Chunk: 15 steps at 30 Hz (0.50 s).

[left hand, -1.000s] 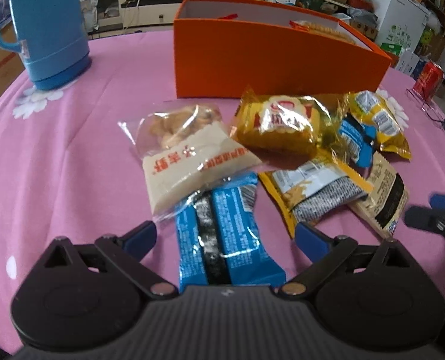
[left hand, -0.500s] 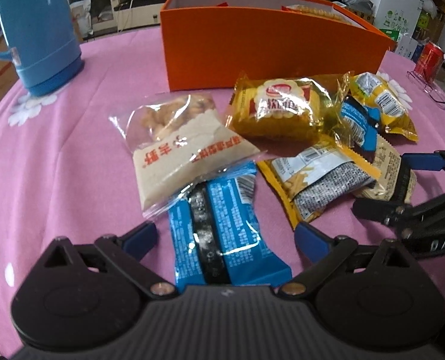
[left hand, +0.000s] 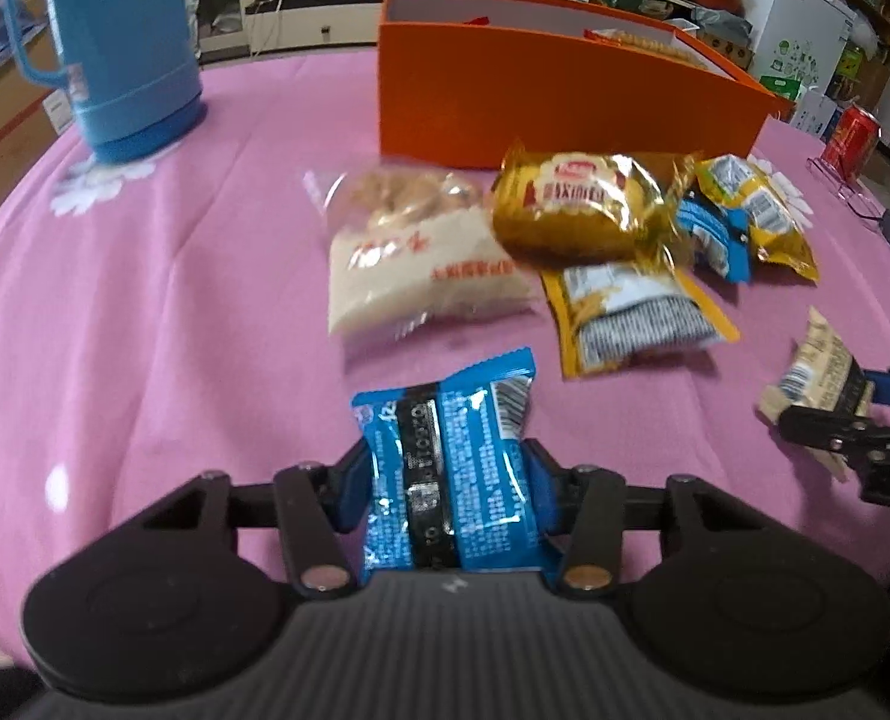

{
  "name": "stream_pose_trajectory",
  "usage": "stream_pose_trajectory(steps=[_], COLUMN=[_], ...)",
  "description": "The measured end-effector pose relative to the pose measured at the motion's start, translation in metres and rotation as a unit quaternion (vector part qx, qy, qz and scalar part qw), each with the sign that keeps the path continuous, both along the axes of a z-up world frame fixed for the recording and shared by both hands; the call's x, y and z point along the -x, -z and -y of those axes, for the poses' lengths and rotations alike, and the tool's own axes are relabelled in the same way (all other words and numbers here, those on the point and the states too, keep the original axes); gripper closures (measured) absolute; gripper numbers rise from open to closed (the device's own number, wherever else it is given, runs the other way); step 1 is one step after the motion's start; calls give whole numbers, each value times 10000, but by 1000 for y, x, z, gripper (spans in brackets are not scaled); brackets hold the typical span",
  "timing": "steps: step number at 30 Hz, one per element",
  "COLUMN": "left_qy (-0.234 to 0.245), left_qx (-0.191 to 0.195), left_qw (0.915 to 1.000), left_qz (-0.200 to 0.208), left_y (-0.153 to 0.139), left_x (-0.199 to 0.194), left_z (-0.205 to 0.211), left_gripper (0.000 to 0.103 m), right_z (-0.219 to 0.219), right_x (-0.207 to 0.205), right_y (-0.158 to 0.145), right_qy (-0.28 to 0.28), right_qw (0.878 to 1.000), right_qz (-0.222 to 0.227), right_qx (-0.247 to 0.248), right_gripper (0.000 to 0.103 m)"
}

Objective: Organize snacks
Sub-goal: 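Grasp the cream-and-black wafer pack with the right tool, then carry both packs over the orange box and open both tools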

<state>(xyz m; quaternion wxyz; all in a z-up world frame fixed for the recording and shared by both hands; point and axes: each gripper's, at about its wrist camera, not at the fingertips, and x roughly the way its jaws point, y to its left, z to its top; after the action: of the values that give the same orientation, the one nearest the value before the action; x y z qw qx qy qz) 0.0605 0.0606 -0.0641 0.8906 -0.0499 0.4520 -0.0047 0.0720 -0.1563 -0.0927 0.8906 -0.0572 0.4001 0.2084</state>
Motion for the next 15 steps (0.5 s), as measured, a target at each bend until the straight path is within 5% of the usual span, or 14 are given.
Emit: stream_pose_trajectory(steps=[8, 15], left_qy=[-120, -50], left_qx=[313, 615], left_qw=[9985, 9928], left_qz=[443, 1024], left_y=[-37, -89], left_x=[12, -58], left_z=[-7, -21], left_gripper=[54, 54], right_z=[22, 23], right_x=[24, -28], right_y=[-31, -88], right_qy=[366, 354], right_qw=[9983, 9921], right_qz=[242, 851], right_qx=[-394, -852], right_gripper=[57, 57])
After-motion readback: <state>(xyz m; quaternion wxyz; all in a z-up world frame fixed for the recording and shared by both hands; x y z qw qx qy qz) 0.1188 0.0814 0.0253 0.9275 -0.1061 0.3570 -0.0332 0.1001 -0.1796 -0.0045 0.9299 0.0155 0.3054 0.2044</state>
